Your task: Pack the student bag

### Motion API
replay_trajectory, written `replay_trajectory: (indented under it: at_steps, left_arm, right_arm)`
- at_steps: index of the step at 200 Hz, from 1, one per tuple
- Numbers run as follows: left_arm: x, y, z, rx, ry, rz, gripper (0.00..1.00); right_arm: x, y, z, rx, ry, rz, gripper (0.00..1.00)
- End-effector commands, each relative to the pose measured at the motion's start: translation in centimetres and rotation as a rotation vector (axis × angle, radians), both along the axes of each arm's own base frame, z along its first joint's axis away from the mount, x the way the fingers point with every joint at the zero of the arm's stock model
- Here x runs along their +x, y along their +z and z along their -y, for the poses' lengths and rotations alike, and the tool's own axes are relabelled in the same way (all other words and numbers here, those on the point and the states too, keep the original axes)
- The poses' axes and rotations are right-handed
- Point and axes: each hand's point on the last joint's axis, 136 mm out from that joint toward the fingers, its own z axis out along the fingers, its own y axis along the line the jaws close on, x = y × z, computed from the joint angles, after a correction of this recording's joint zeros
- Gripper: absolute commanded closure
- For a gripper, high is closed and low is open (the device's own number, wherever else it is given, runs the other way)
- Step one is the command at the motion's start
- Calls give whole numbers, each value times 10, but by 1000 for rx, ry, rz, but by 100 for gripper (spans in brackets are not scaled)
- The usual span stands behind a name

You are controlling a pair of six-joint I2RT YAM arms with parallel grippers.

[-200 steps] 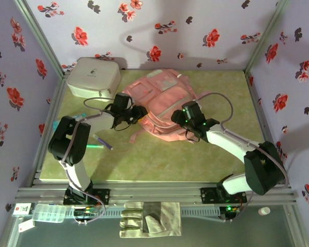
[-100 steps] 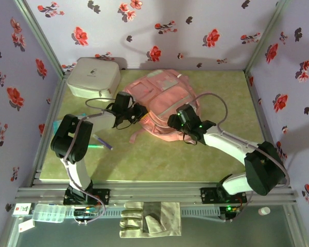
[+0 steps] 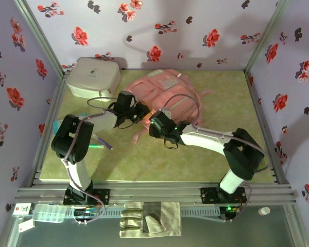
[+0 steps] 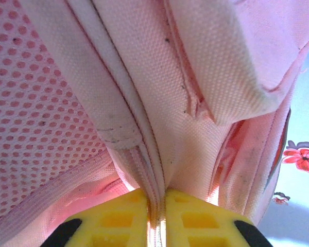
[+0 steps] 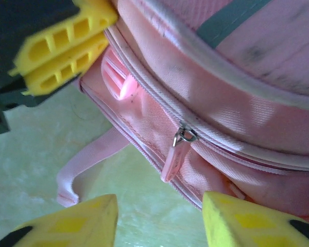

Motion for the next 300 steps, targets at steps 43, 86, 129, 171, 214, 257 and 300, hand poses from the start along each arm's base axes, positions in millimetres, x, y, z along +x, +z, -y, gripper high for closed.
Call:
replay_trajectory:
  at_steps: [43, 86, 129, 171, 214, 257, 300]
  left_arm:
    - [8, 30, 12, -51, -15, 83, 86]
    - [7, 29, 12, -48, -17, 81, 86]
    - [5, 28, 11, -45, -18, 77, 86]
    - [4, 26, 10, -41, -16, 71, 86]
    - [5, 19, 8, -21, -11, 59, 86]
    - [10, 13, 5, 21, -9, 62, 86]
    - [15, 1, -4, 103, -12, 66, 86]
  right_arm:
    - [19, -6, -3, -83, -67, 8, 66]
    - [22, -15, -5, -105, -88, -18, 67]
    - [24, -21, -4, -139, -105, -34, 68]
    - [28, -26, 5, -222, -133, -38, 75]
    - [26, -18, 21, -258, -164, -11, 89]
    - [20, 3, 41, -278, -179, 36, 100]
    - [7, 17, 77, -370, -219, 61, 100]
